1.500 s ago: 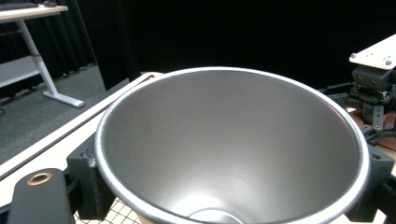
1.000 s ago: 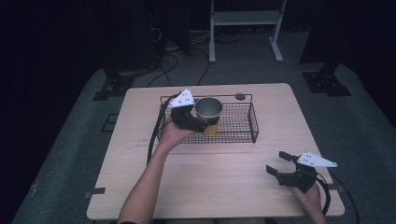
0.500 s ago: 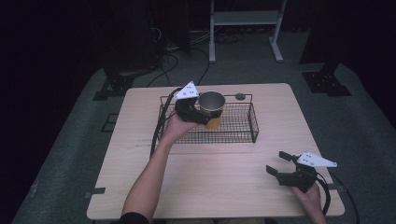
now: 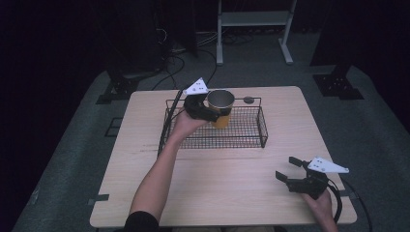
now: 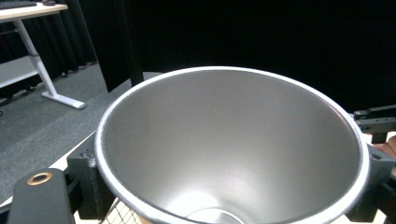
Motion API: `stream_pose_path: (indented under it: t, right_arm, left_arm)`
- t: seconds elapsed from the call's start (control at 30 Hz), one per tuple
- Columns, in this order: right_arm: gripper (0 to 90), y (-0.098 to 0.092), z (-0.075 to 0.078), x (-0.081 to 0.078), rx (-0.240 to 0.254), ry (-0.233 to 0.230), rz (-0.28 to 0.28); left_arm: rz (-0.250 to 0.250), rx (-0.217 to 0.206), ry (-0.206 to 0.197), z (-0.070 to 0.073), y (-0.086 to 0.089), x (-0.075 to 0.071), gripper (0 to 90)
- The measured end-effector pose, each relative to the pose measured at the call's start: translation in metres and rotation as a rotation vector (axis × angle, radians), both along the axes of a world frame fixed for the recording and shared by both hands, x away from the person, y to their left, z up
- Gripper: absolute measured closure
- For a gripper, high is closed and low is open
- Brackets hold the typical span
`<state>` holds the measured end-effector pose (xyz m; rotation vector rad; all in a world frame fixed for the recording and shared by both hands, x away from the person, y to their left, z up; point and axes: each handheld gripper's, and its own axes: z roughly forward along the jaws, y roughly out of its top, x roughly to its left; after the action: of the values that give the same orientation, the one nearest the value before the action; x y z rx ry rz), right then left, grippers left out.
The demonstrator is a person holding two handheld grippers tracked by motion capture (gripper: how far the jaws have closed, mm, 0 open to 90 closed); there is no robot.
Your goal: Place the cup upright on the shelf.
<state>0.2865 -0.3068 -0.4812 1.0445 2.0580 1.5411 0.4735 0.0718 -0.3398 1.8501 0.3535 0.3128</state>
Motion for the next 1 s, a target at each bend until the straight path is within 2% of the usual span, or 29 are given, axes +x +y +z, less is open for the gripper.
stream_pose_path:
  t: [0.1, 0.43, 0.5, 0.6, 0.7, 0.87, 0.93, 1.0]
  right_arm:
    - [13.4, 0.000, 0.000, 0.000, -0.001, 0.000, 0.000]
    - [13.4, 0.000, 0.000, 0.000, 0.003, 0.002, 0.001]
    - [13.4, 0.000, 0.000, 0.000, 0.001, 0.000, 0.002]
    - [13.4, 0.000, 0.000, 0.000, 0.002, 0.001, 0.002]
    - [13.4, 0.000, 0.000, 0.000, -0.001, 0.000, 0.003]
    - [13.4, 0.000, 0.000, 0.000, 0.000, 0.001, 0.003]
    - [13.4, 0.000, 0.000, 0.000, 0.000, 0.001, 0.003]
    - [13.4, 0.000, 0.000, 0.000, 0.000, 0.001, 0.003]
  left_arm:
    - [-0.006, -0.004, 0.017, 0.000, 0.000, 0.007, 12.3]
    - [-0.028, -0.009, 0.031, -0.009, -0.005, 0.021, 12.3]
    - [-0.025, -0.004, 0.037, -0.012, -0.006, 0.023, 12.2]
    - [0.008, 0.010, 0.044, -0.017, -0.008, 0.025, 12.2]
    - [0.007, 0.019, 0.047, -0.022, -0.010, 0.028, 12.1]
    - [-0.011, 0.027, 0.066, -0.031, -0.015, 0.033, 12.2]
    - [-0.029, 0.013, 0.084, -0.036, -0.015, 0.035, 12.2]
    - [-0.034, 0.009, 0.083, -0.040, -0.015, 0.037, 12.2]
